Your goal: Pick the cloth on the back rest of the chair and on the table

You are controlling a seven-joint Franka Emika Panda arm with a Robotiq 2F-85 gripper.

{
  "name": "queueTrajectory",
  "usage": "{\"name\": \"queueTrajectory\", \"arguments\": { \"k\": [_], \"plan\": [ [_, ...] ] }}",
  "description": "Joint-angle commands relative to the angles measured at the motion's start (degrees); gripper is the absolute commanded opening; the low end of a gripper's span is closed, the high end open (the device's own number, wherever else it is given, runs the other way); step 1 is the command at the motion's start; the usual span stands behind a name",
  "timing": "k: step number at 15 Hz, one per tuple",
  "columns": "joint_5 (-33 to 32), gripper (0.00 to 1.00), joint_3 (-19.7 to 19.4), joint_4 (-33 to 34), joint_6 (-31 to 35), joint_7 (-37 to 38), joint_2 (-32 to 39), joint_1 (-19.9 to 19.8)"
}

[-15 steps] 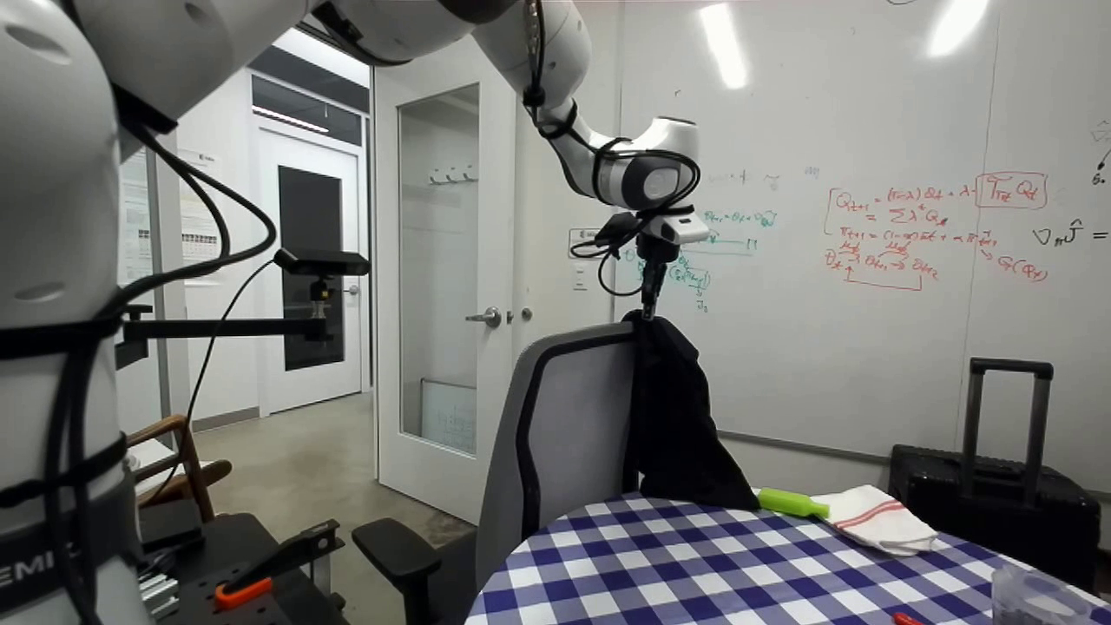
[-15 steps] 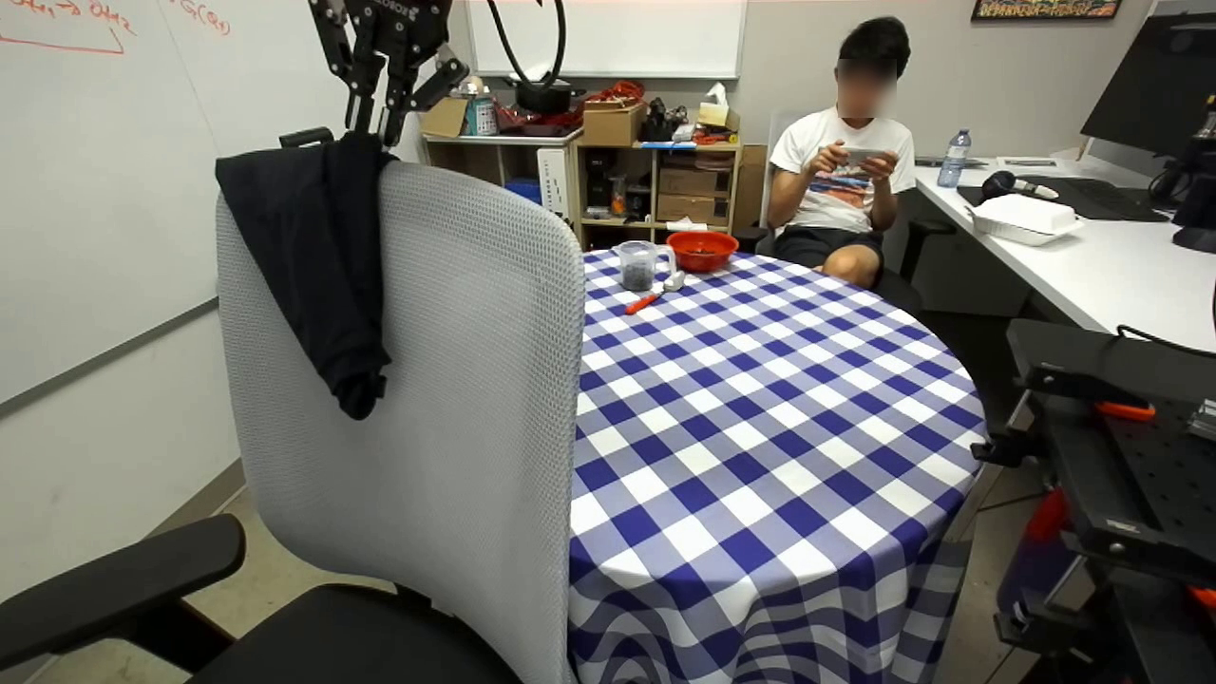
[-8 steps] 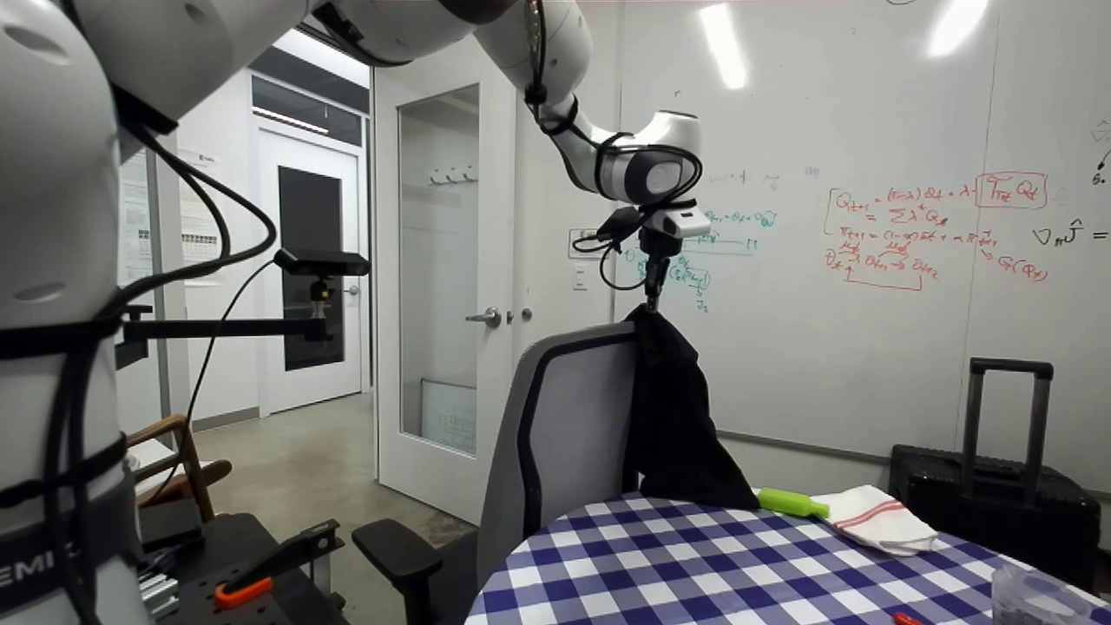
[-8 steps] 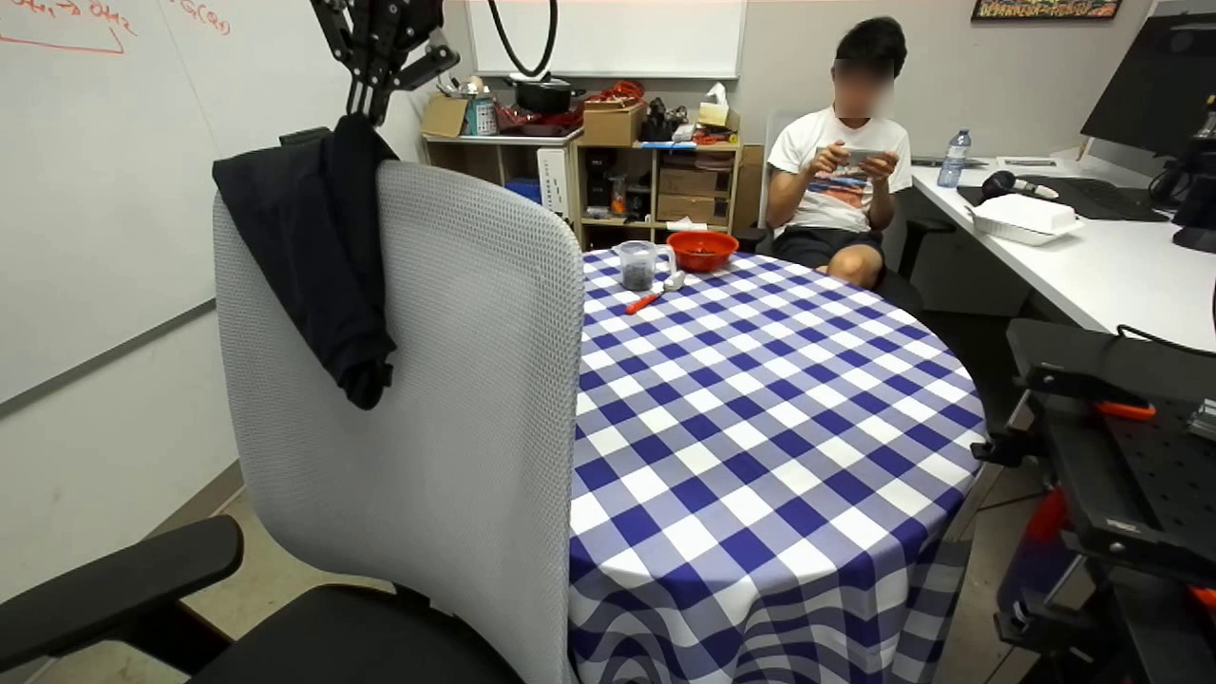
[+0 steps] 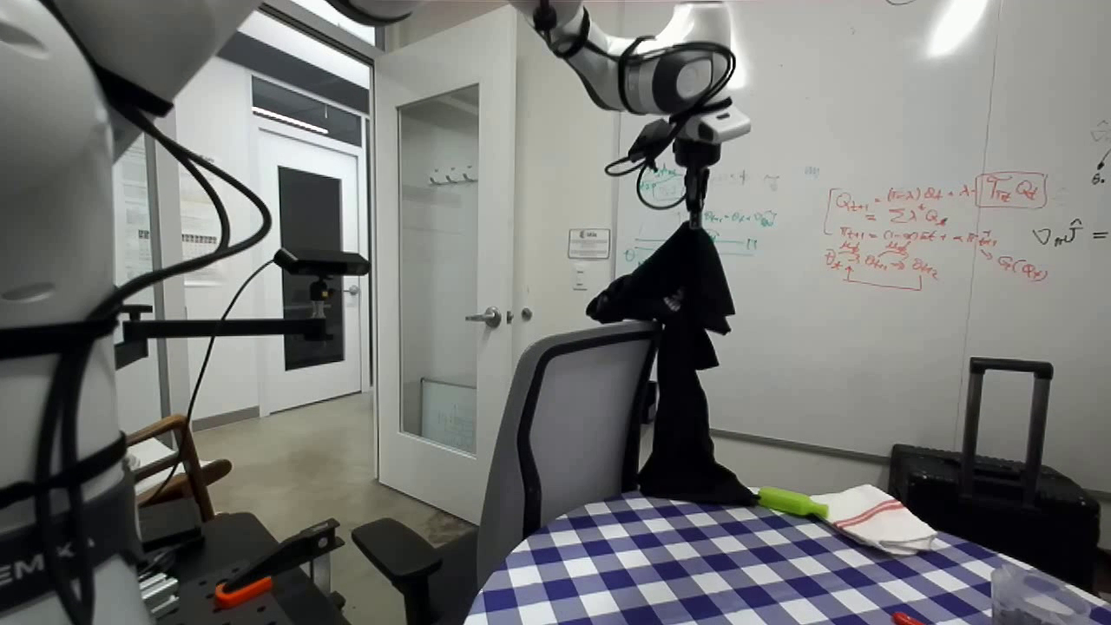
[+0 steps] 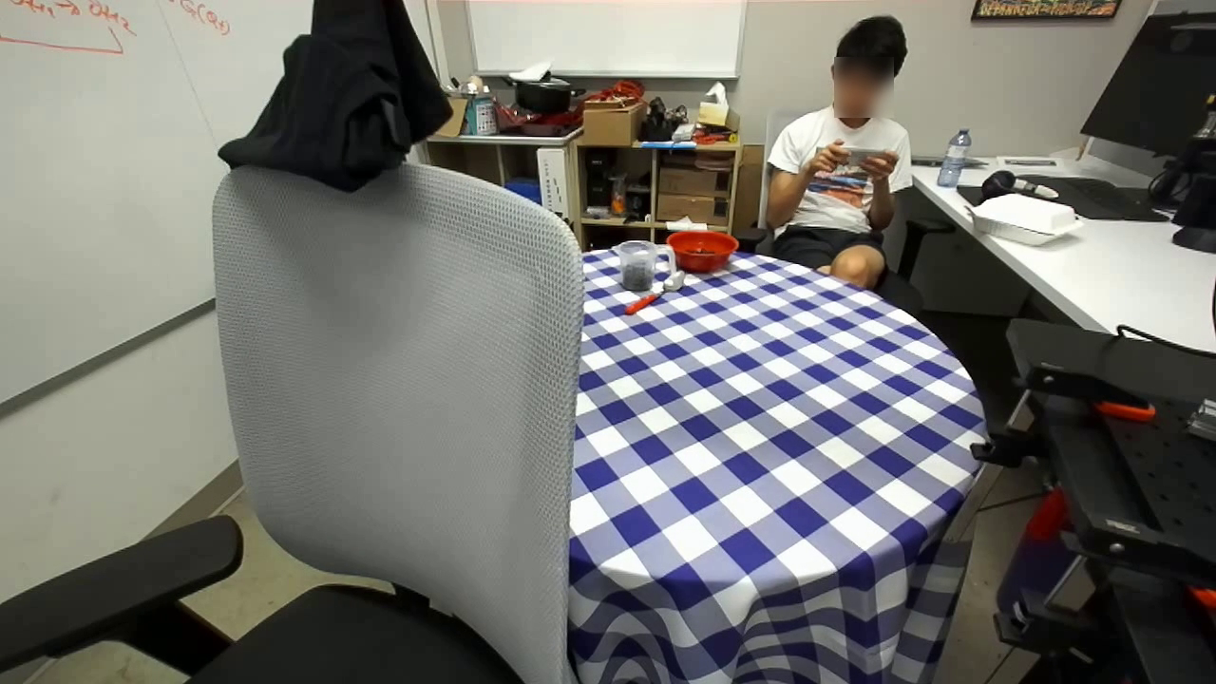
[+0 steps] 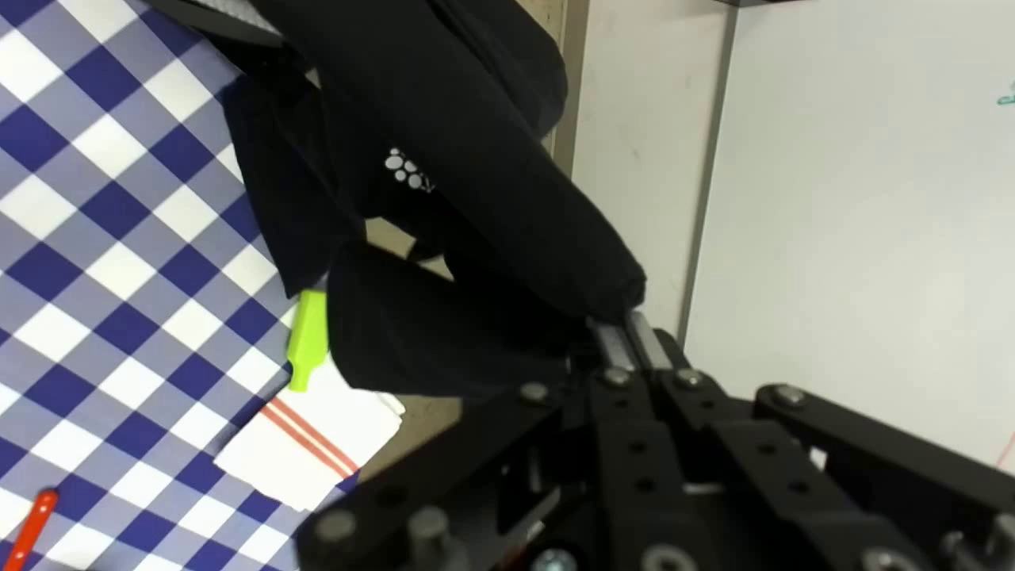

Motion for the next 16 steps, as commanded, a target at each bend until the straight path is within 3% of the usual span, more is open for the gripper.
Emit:
{"name": "queueTrajectory", "arguments": {
  "k": [1,12,16],
  "plan": [
    [-2.2,0.01,-1.4,0.0,-3.7,2.3,-5.7,-1.3],
    [-2.5,0.01,-9.5,-8.2,-6.0,7.6,-24.2,-3.9],
    [-5.5,0.01,-12.2,-13.8,-5.4,12.4,-31.6,-4.8]
  ]
}}
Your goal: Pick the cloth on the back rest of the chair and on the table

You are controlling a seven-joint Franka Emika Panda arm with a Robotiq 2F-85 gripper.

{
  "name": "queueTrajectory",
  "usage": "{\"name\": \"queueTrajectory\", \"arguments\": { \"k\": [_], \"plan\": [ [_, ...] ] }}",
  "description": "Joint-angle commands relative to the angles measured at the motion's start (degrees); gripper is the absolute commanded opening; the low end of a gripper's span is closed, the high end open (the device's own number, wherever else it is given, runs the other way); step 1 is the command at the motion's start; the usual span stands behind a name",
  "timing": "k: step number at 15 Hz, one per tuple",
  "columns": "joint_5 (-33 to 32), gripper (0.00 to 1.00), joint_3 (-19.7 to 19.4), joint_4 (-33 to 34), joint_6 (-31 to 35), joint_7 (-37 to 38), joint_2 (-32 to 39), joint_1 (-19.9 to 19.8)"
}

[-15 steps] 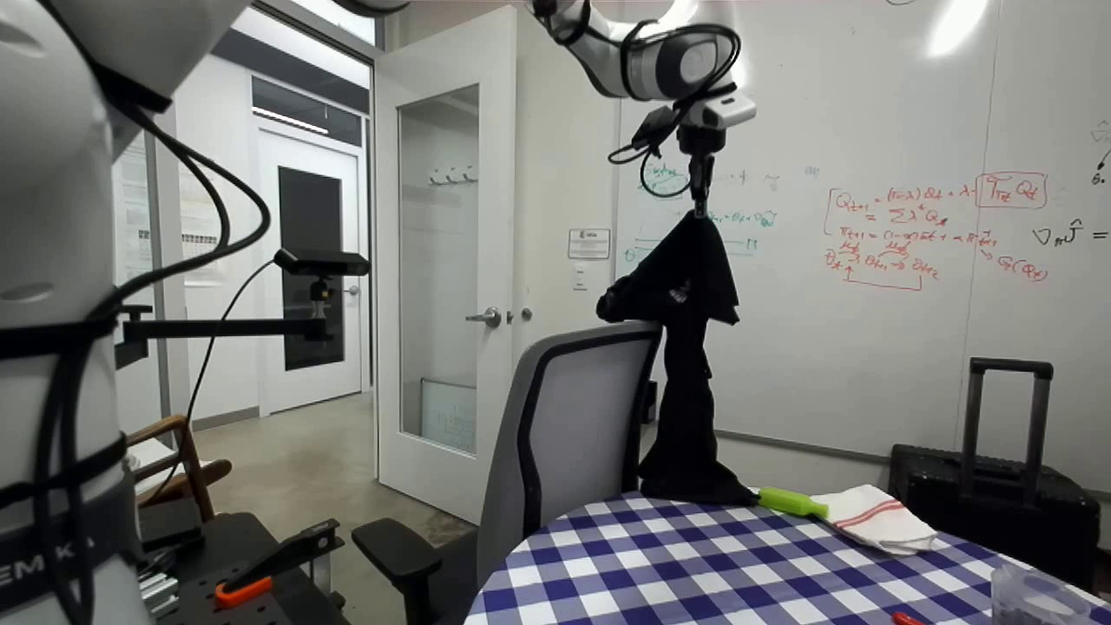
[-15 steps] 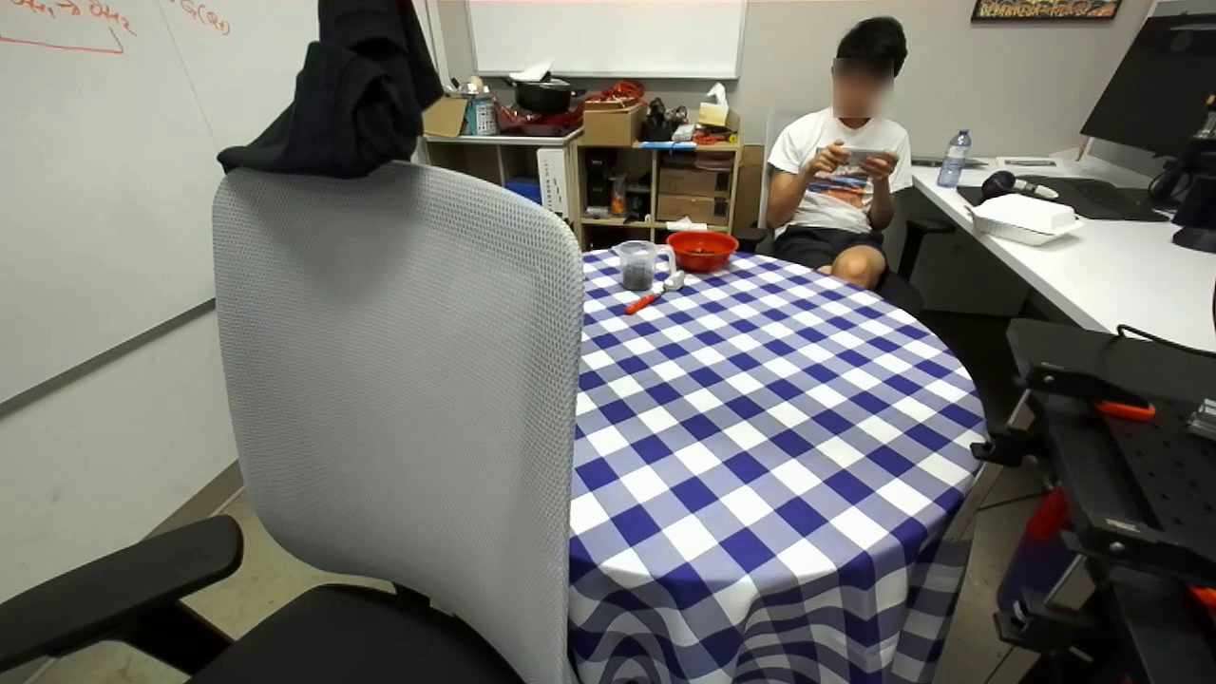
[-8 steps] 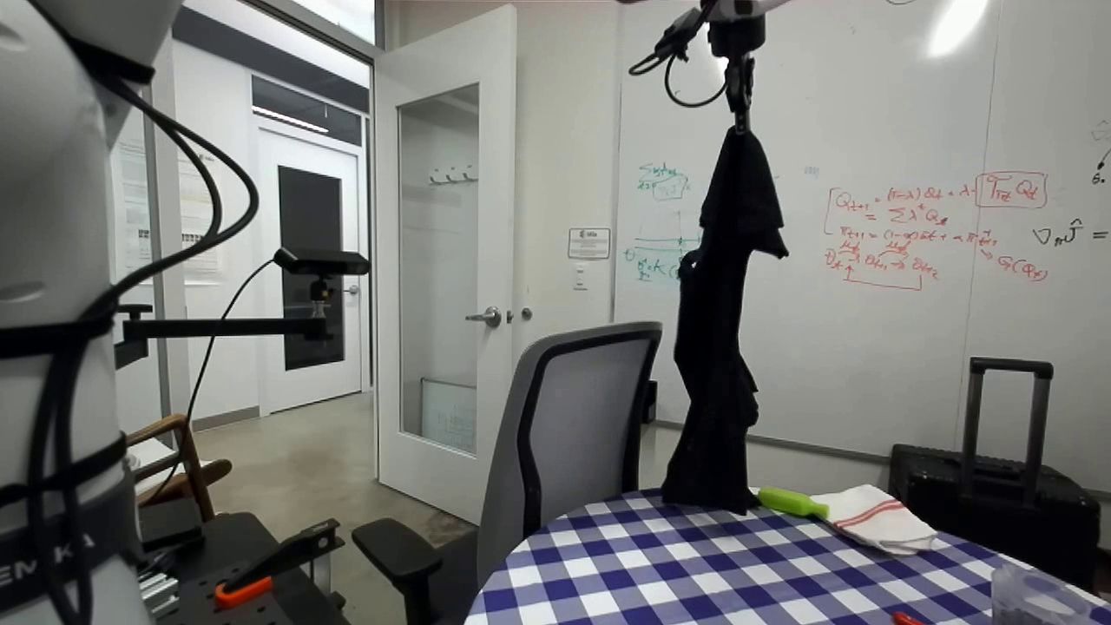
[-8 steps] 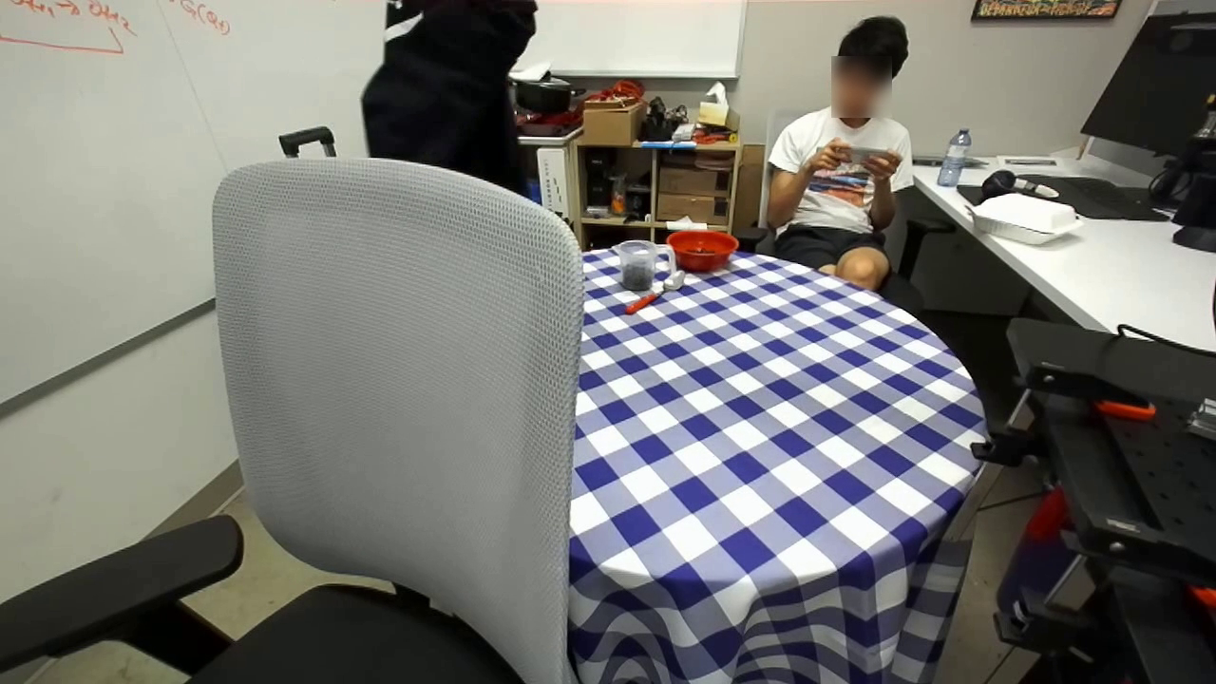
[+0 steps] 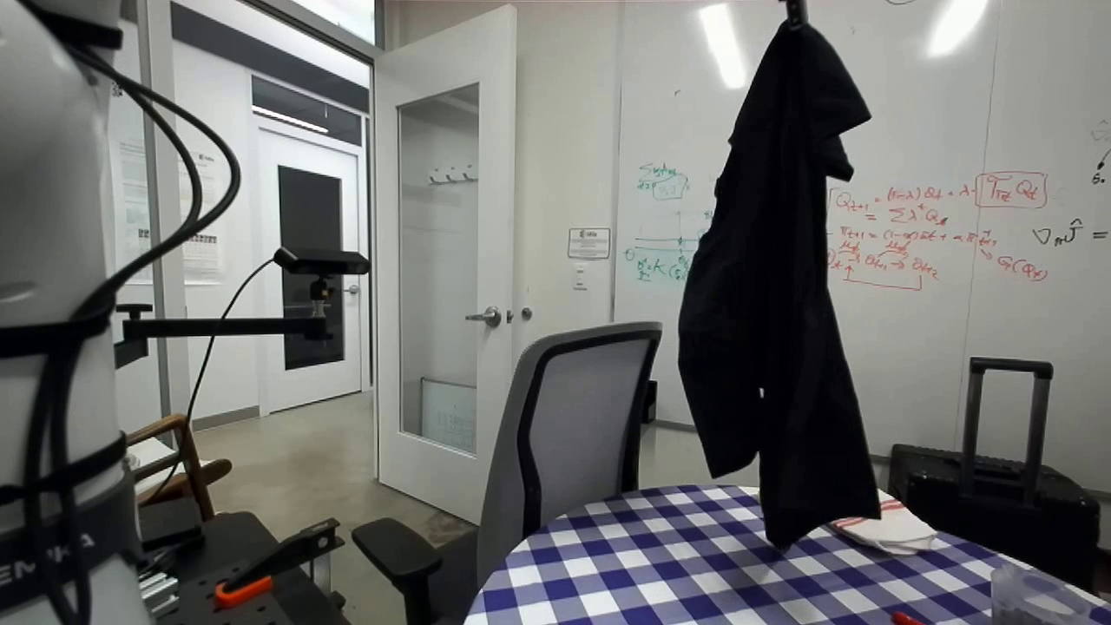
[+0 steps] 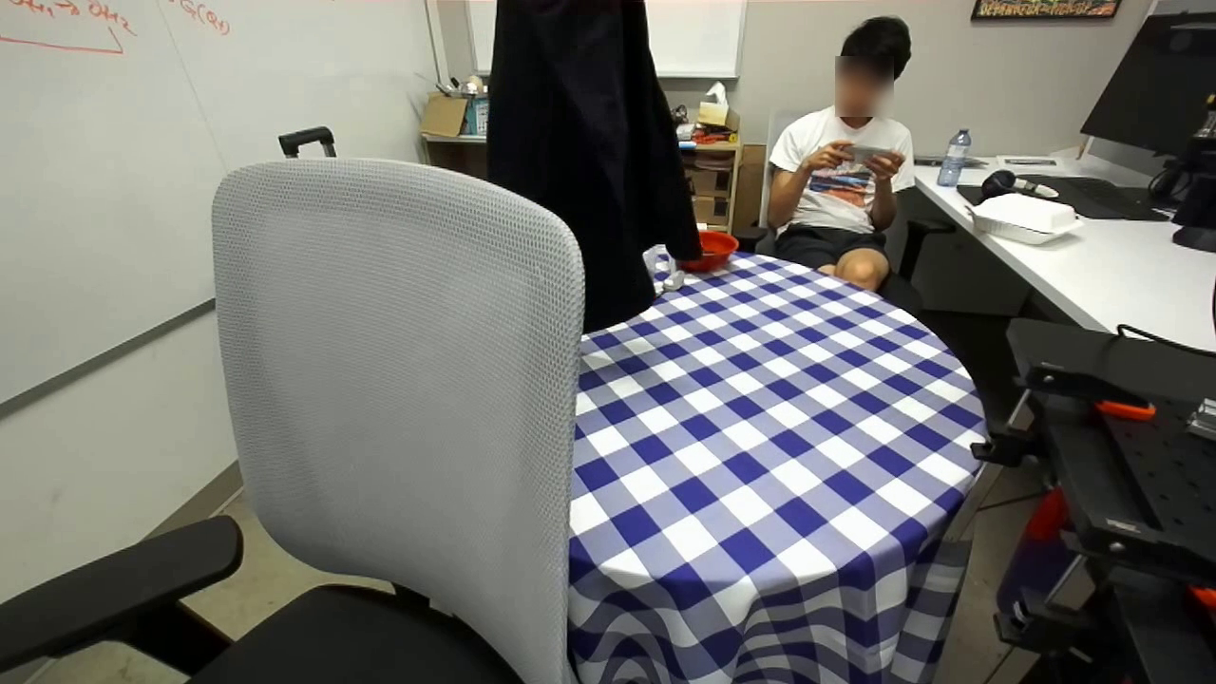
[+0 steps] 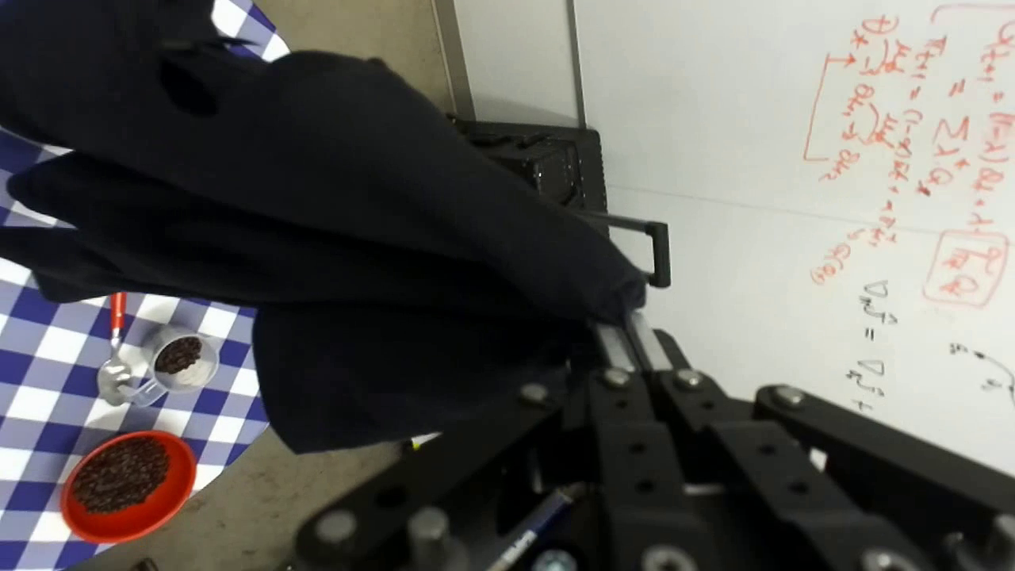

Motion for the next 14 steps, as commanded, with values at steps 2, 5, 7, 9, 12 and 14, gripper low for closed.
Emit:
{"name": "queueTrajectory", "arguments": {
  "k": [2,5,7,9,12,14],
  "plan": [
    [-5.8,0.01,-2.6,-9.8,0.8,8.1,-10.8,-0.9],
    [-9.4,0.01,-4.3,-15.8,0.7,13.9,-17.0,-3.4],
    [-11.5,0.01,-5.1,-20.0,0.6,17.4,-21.2,-5.7],
    [-12.3,0.01,-4.0,-23.9,0.0,19.5,-25.1,-10.2],
    [-11.1,0.01,-4.3,-27.5,-2.6,17.6,-28.9,-13.3],
    [-10.2,0.01,-4.9,-28.6,-7.6,13.2,-30.9,-13.8]
  ]
}}
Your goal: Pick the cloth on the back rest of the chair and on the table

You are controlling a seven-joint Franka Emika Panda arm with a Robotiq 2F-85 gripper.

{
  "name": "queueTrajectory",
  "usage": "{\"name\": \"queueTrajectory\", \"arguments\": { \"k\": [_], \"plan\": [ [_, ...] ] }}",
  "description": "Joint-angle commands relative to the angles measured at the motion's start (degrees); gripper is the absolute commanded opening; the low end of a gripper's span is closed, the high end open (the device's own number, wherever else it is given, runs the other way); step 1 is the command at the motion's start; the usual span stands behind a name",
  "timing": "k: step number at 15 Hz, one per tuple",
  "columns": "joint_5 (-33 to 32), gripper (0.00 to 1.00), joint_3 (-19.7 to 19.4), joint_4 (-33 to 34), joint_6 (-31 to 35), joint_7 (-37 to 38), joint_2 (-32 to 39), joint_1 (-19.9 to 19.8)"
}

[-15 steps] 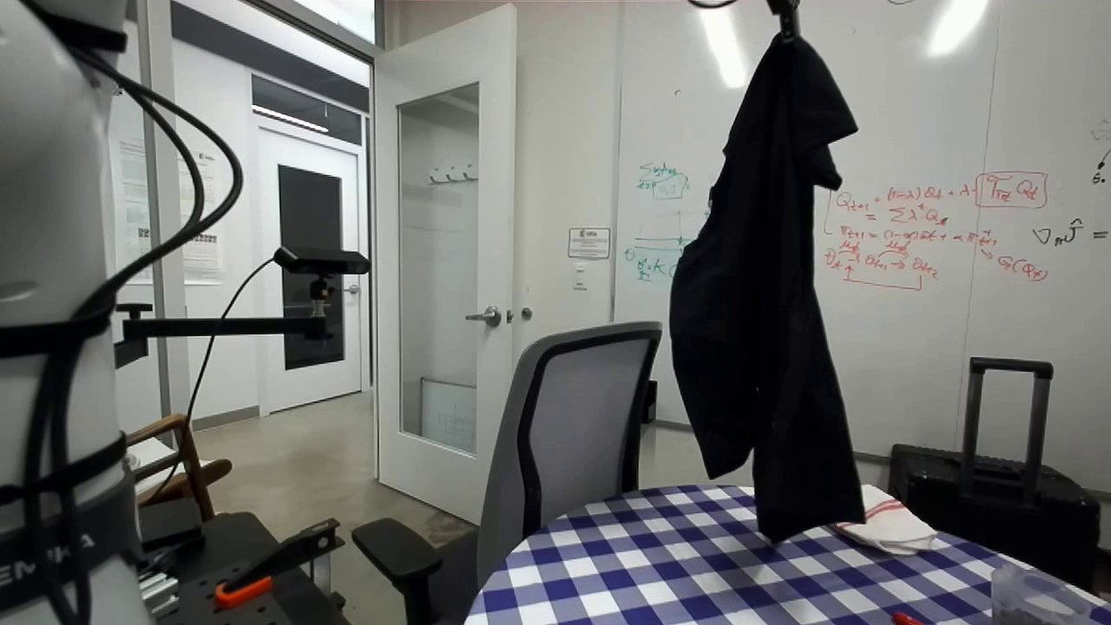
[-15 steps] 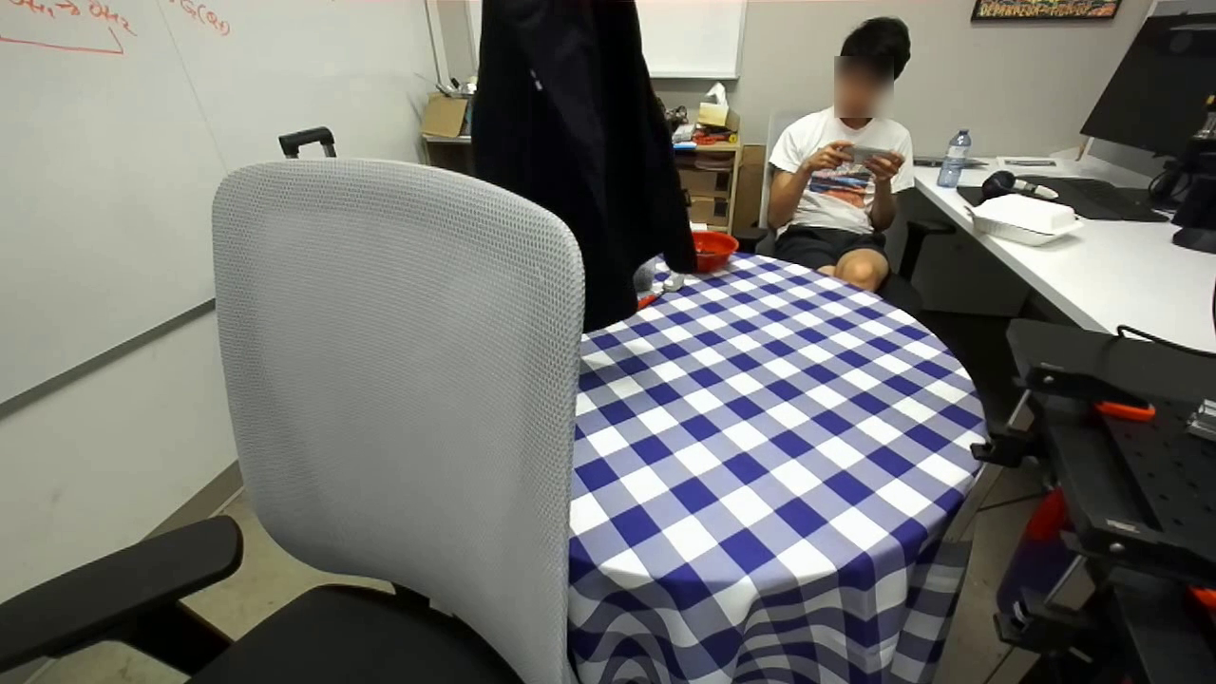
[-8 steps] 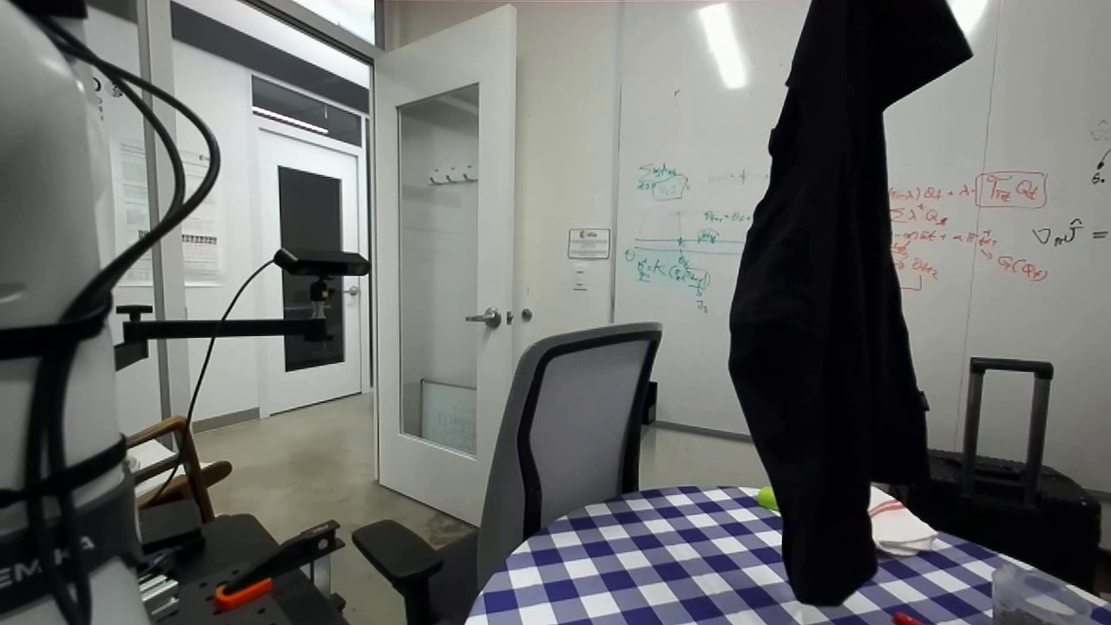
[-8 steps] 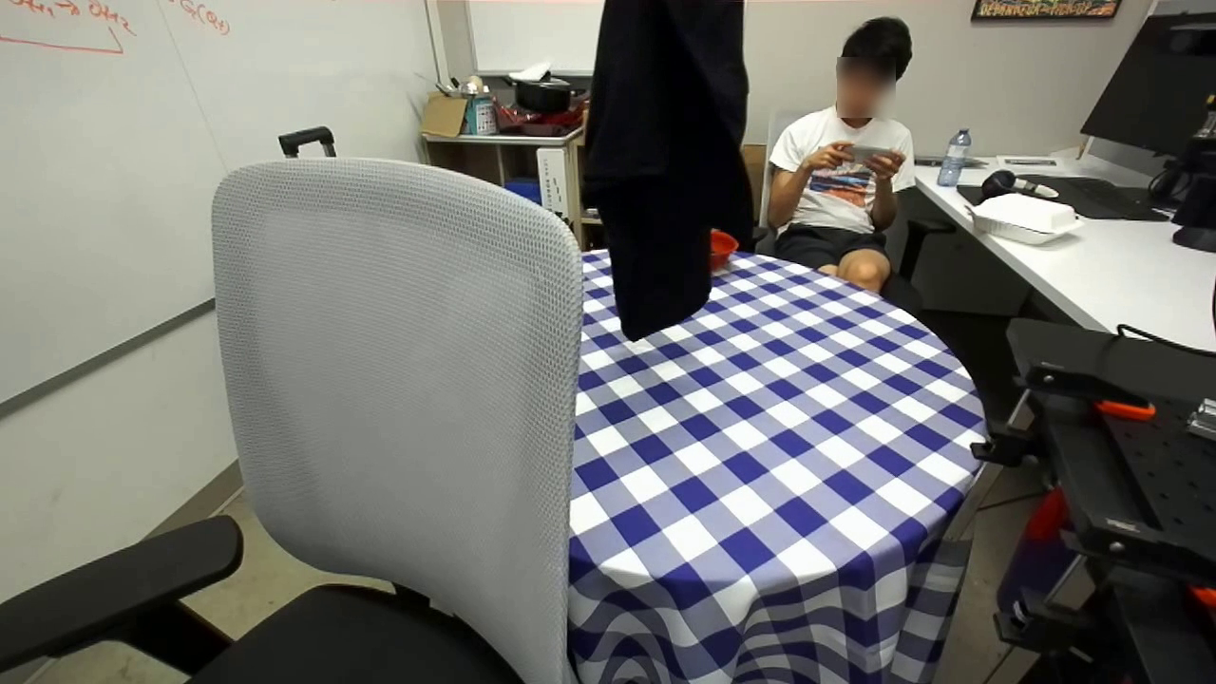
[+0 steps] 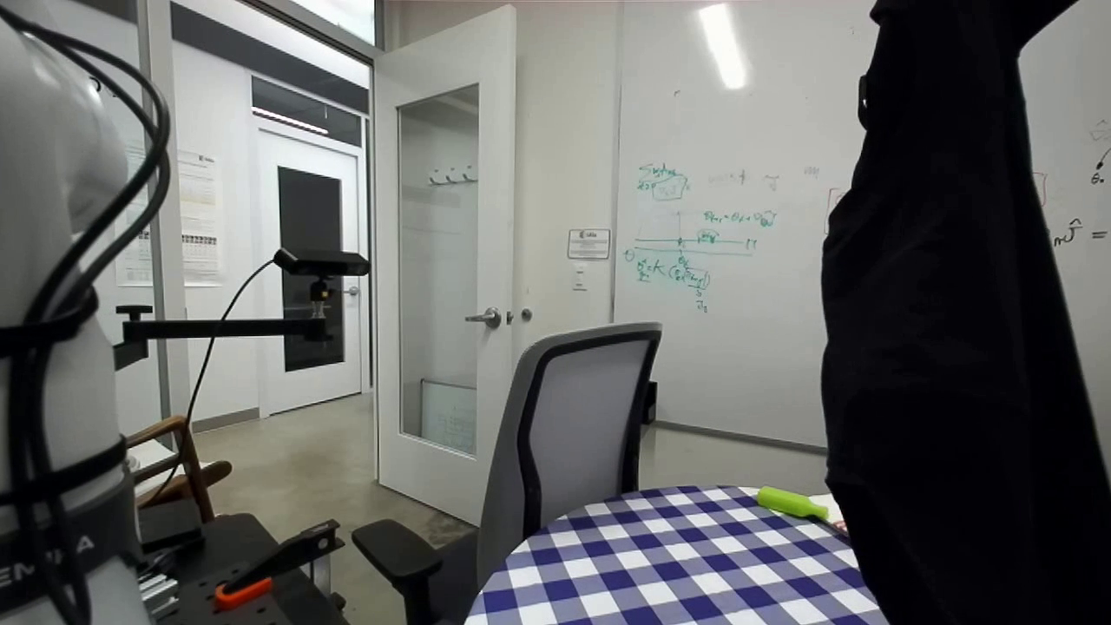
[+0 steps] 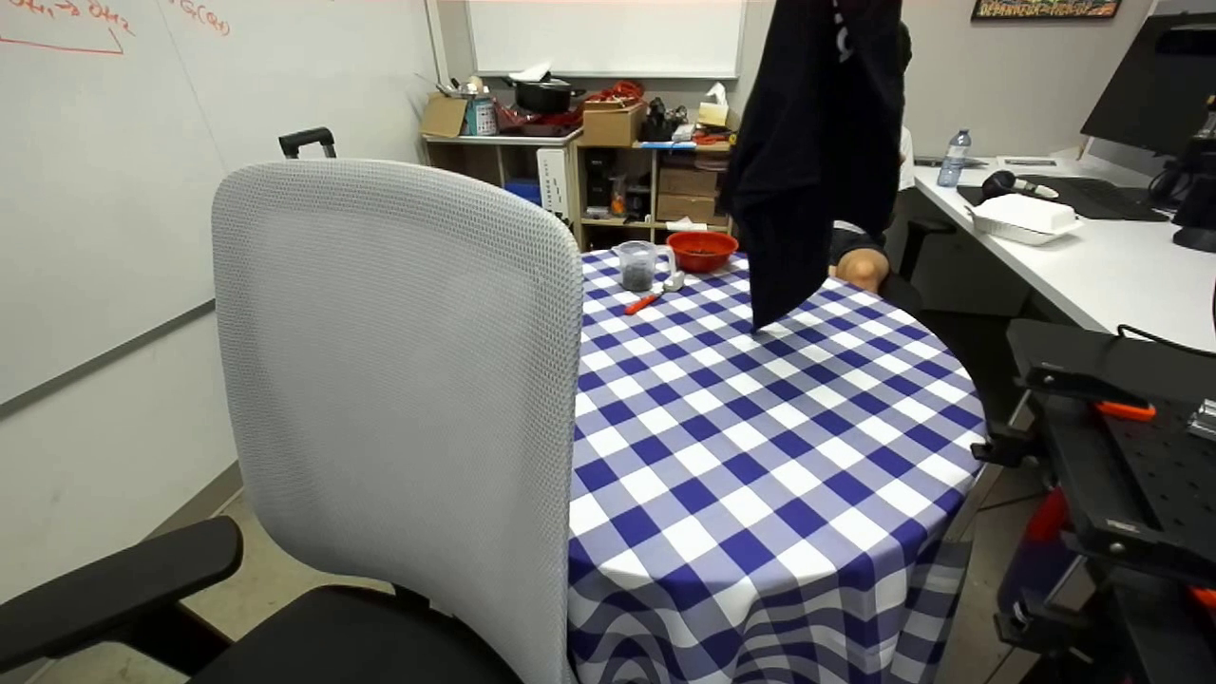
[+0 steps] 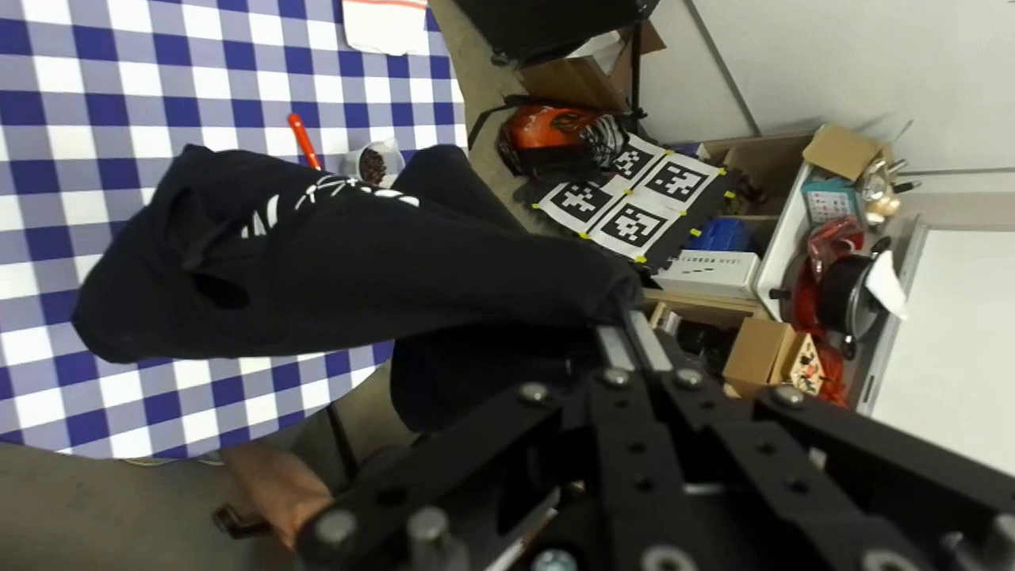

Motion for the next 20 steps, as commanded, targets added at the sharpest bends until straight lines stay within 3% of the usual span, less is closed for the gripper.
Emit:
{"name": "queueTrajectory", "arguments": {
  "k": [1,4,5,10,16,20],
  "plan": [
    [1.1,0.01,0.1,-3.6,-7.8,-6.1,-5.3,-1.0],
    [3.4,0.01,-1.0,-3.3,-16.8,-14.5,-6.8,-0.3],
    [5.9,0.01,1.6,-5.6,-10.9,-13.9,-1.8,1.8],
    [11.7,0.01,5.2,-7.1,-10.6,-21.9,6.5,6.0],
    [9.7,0.01,12.0,-3.5,0.0,-21.1,24.4,10.7],
    [8.2,0.01,14.2,3.2,5.6,-20.0,38.0,13.6]
  ]
}}
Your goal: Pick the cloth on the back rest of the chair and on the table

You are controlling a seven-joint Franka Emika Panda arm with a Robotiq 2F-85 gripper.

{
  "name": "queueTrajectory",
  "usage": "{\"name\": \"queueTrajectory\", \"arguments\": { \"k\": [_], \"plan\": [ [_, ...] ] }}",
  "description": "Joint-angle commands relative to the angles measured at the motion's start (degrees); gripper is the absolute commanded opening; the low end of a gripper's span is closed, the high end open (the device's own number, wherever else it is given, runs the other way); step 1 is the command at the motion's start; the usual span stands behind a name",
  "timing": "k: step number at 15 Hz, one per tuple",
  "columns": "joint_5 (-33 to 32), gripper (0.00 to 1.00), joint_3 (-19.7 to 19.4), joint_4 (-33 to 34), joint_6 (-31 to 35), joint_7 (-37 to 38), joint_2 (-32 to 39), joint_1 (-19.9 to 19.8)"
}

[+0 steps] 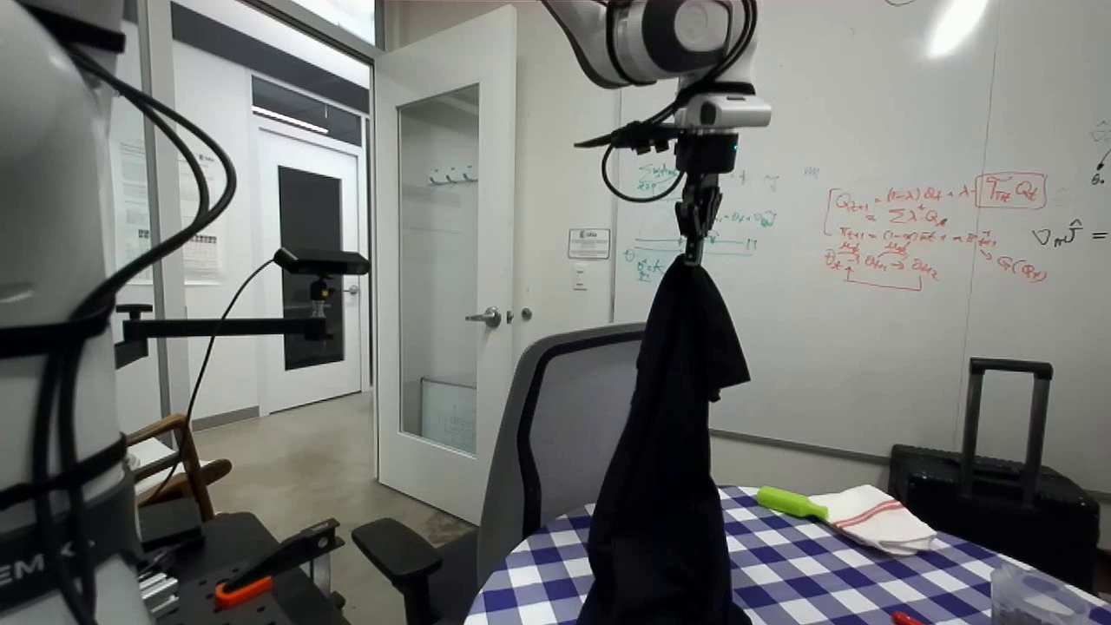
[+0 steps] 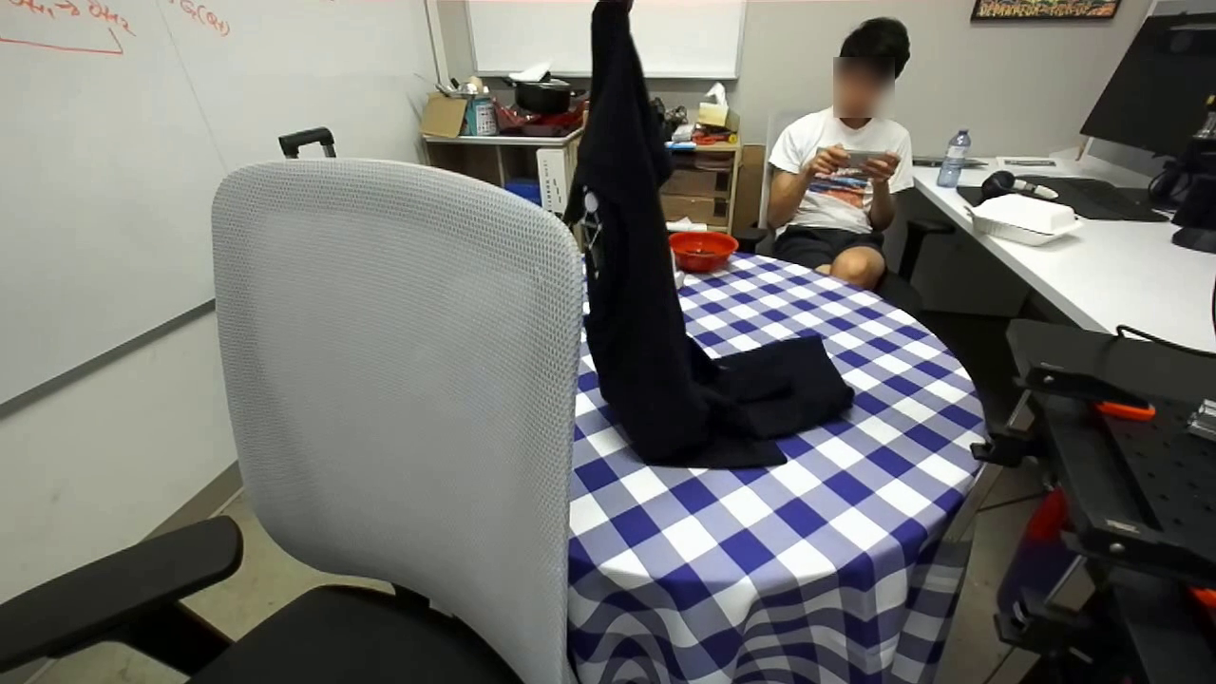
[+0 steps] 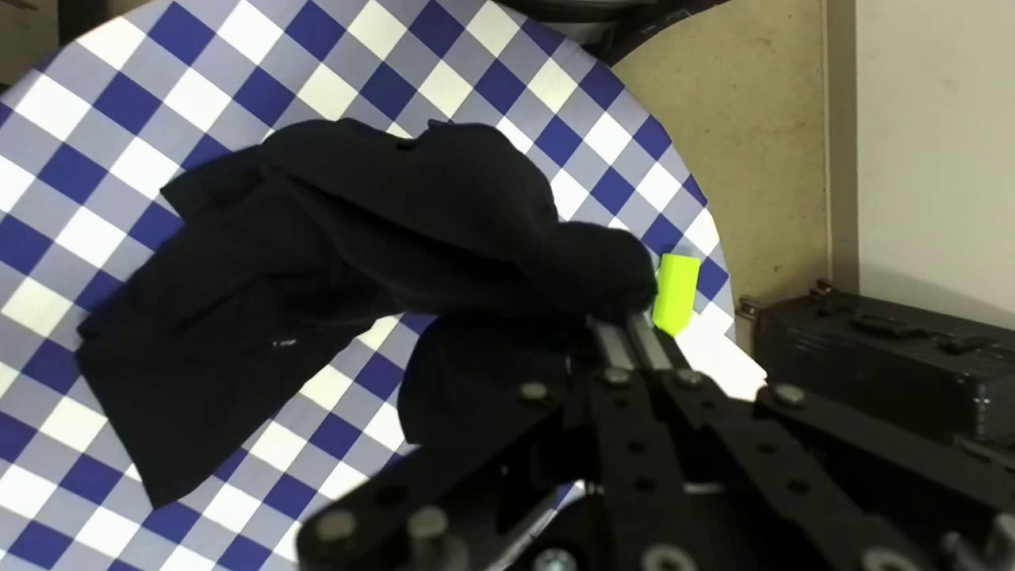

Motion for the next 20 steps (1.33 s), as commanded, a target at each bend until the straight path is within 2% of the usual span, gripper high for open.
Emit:
{"name": "queueTrajectory", "arguments": {
  "k": [1,4,8,9,11,15,17,20],
  "plan": [
    [-1.6,0.01,0.9,10.2,2.5,1.0,13.6,2.1],
    [-3.9,0.01,0.1,18.6,3.7,3.0,24.4,3.8],
    [-5.0,0.01,-0.6,30.1,1.1,5.1,35.8,3.7],
    [-5.0,0.28,-0.7,33.0,-0.2,5.5,37.9,3.5],
    [-4.9,0.35,-0.9,38.5,-2.1,6.1,41.4,3.1],
    [-4.5,0.64,-0.4,49.3,-8.3,5.9,46.4,1.6],
    [-3.7,0.79,0.8,51.3,-12.3,4.2,46.8,0.3],
    [-4.8,0.99,0.7,49.8,-17.8,2.5,45.9,-0.1]
  ]
}}
